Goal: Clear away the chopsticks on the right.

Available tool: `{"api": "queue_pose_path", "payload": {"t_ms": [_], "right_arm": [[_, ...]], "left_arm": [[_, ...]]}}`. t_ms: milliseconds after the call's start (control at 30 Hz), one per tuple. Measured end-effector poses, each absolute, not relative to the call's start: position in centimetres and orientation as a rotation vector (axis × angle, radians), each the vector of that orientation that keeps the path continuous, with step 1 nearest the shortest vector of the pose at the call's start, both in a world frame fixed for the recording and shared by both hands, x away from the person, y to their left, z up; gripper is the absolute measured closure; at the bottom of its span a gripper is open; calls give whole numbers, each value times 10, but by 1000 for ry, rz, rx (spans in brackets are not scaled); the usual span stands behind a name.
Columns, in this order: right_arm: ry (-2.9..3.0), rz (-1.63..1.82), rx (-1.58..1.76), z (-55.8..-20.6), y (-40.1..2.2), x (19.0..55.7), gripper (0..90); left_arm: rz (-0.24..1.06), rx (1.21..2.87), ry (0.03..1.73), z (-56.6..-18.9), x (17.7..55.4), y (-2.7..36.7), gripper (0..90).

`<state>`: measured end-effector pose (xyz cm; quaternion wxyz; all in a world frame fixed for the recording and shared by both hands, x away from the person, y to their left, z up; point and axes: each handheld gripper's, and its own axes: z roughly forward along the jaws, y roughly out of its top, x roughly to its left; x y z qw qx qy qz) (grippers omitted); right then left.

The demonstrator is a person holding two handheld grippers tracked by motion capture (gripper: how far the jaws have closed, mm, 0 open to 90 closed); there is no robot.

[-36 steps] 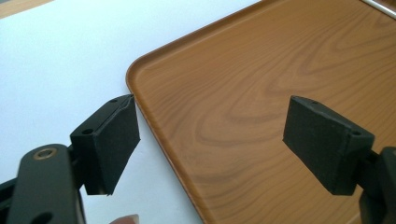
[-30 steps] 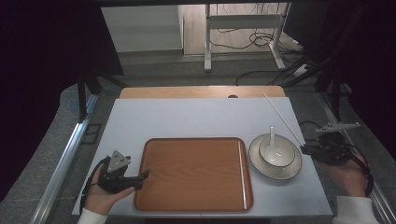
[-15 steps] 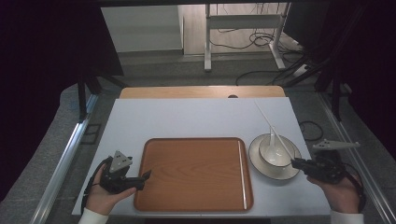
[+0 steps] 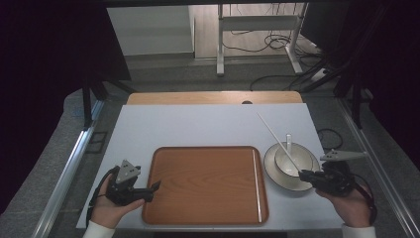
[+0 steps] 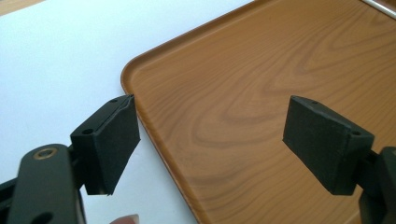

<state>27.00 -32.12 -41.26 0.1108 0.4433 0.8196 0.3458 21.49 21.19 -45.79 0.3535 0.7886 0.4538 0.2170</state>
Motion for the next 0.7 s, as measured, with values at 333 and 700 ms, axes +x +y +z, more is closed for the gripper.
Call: {"api": "queue_pose_path", "payload": {"t_ms": [333,700], "right_arm": [[2458,1088,1286,-413,-301,267,838],[2538,997,1250,-427,-269,267,838]], "left_arm": [[566,2034,1163,-455,213,209,180],[561,2028,1155,-453,213,210,181]]}}
